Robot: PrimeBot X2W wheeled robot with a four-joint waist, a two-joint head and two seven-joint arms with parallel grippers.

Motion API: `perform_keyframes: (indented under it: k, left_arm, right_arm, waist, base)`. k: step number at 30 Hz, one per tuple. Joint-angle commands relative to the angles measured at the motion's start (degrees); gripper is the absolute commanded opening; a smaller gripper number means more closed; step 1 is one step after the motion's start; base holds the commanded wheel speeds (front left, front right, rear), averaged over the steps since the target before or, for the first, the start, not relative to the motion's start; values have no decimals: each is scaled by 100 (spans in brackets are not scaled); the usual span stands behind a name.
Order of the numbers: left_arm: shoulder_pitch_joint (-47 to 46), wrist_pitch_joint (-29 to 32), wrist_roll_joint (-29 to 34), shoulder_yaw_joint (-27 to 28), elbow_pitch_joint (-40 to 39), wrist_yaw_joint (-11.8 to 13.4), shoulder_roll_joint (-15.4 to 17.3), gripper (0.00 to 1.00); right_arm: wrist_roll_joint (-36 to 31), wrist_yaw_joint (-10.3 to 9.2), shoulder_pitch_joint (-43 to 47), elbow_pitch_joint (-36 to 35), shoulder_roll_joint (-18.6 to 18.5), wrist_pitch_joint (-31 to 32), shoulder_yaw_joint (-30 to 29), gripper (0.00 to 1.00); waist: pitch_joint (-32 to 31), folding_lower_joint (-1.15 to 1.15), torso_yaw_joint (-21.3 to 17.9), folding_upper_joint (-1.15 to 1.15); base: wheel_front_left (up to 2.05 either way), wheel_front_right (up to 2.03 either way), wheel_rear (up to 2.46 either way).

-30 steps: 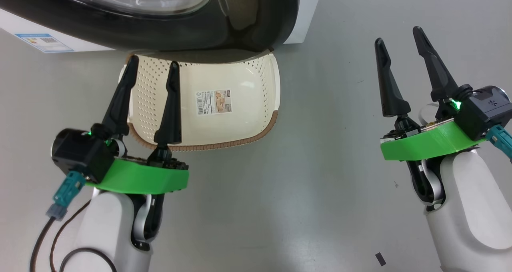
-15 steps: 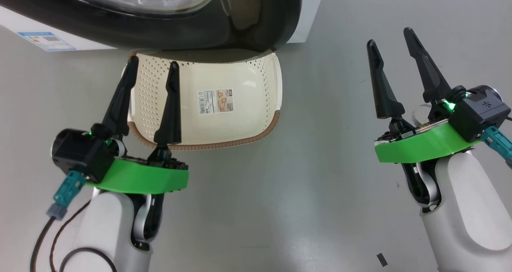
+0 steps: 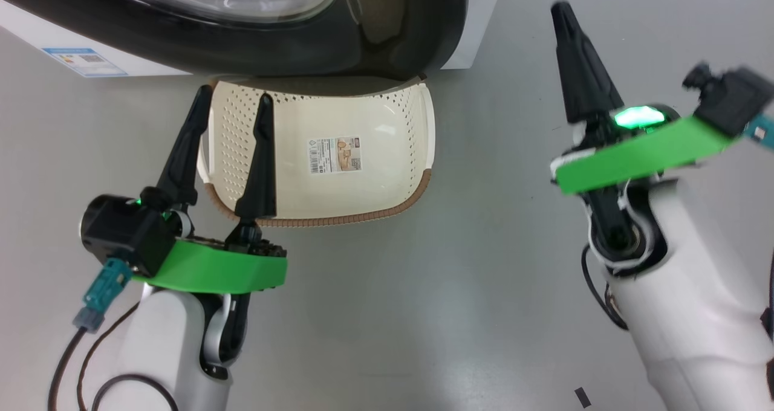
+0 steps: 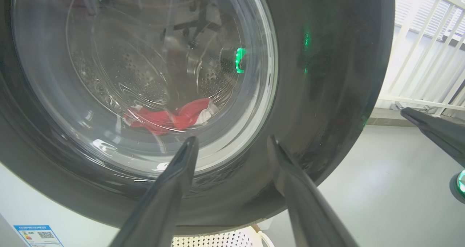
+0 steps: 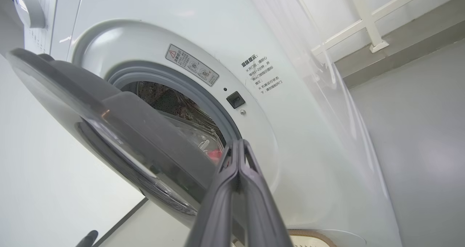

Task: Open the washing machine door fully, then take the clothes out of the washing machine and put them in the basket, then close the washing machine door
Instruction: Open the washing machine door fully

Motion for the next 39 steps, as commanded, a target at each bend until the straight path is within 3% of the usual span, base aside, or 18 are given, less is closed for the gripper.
perform_keyframes:
  k: [1, 2, 5, 12, 19, 27, 39]
  left_arm:
    - [84, -28, -2, 139, -152, 38, 141, 100]
    - [84, -28, -2, 139, -152, 38, 141, 100]
    - [86, -28, -11, 125, -158, 33, 141, 100]
    - [100, -28, 39, 94, -163, 57, 141, 100]
    - [145, -28, 12, 82, -172, 77, 141, 100]
    - [108, -28, 11, 17, -116, 83, 141, 100]
    - [106, -28, -13, -43, -31, 83, 141, 100]
  right_arm:
    - [531, 3, -238, -123, 72, 218, 153, 0]
    - [531, 3, -238, -123, 72, 218, 153, 0]
    - [1496, 3, -553, -86, 72, 619, 141, 0]
    - [3626, 3, -1227, 414, 72, 2088, -67, 0]
    - [4940, 3, -1890, 1197, 70, 3504, -229, 0]
    - [5610, 3, -2583, 1988, -42, 4492, -103, 0]
    - [5758, 3, -2977, 2488, -141, 4880, 221, 0]
  waist:
    - [11, 0, 19, 0]
    - [11, 0, 19, 0]
    - [30, 0, 55, 0]
    - [56, 0, 157, 0]
    - [71, 0, 220, 0]
    - [120, 0, 301, 0]
    - [108, 0, 358, 0]
  base:
    - [0, 0, 0]
    - [0, 0, 0]
    - [0, 0, 0]
    - [0, 0, 0]
    - [0, 0, 0]
    - [0, 0, 0]
    - [0, 0, 0]
